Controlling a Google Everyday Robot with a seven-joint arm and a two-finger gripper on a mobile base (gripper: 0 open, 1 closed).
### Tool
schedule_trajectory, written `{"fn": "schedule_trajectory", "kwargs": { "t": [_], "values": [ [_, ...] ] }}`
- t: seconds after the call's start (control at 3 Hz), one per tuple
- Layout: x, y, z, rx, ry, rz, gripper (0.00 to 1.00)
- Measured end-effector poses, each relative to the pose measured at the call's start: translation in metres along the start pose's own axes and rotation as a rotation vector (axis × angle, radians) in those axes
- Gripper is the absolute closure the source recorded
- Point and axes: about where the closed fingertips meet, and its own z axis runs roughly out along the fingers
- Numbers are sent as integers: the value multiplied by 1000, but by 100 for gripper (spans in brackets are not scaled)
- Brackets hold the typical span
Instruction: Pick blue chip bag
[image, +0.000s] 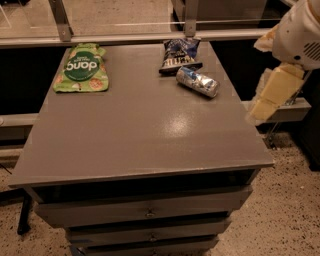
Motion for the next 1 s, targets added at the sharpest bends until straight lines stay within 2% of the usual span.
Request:
{"fn": "schedule_trajectory", "kwargs": {
  "t": [0.33,0.67,1.0],
  "values": [
    [-39,-44,21,32,-125,80,0],
    [-71,-77,46,51,-211,186,0],
    [-100,-106,70,105,-291,313,0]
  ]
}}
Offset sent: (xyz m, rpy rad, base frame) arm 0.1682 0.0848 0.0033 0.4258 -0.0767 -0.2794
